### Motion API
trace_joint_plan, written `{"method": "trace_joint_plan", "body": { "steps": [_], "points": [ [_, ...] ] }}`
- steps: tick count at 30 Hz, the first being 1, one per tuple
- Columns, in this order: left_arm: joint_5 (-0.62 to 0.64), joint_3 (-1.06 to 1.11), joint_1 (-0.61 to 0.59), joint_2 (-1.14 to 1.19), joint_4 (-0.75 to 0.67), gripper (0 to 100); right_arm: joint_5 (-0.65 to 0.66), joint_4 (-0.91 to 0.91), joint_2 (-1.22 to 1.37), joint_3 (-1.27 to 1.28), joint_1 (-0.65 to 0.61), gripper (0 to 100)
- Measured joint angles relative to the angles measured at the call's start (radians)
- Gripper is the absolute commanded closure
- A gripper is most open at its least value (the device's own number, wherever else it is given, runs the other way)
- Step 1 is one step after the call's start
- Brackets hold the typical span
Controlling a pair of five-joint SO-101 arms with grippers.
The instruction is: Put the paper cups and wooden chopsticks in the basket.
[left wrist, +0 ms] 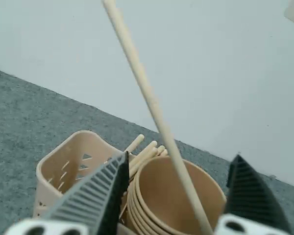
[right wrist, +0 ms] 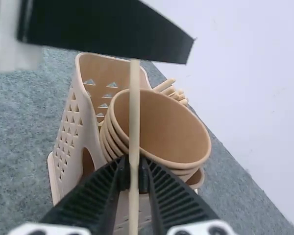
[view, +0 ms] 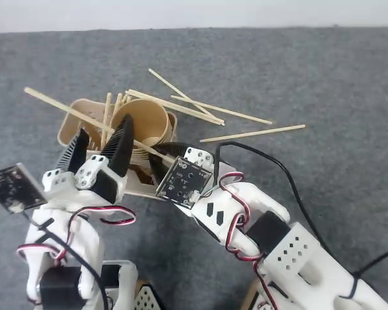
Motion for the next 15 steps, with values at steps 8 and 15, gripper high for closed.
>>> {"method": "trace_joint_plan", "body": {
  "steps": [8,15],
  "points": [
    [0.000,-0.040,0.000,0.000,0.000,84,0.000,-0.009,0.000,0.002,0.000,99.2],
    [0.000,-0.041,0.005,0.000,0.000,85,0.000,-0.009,0.000,0.002,0.000,99.2]
  ]
}}
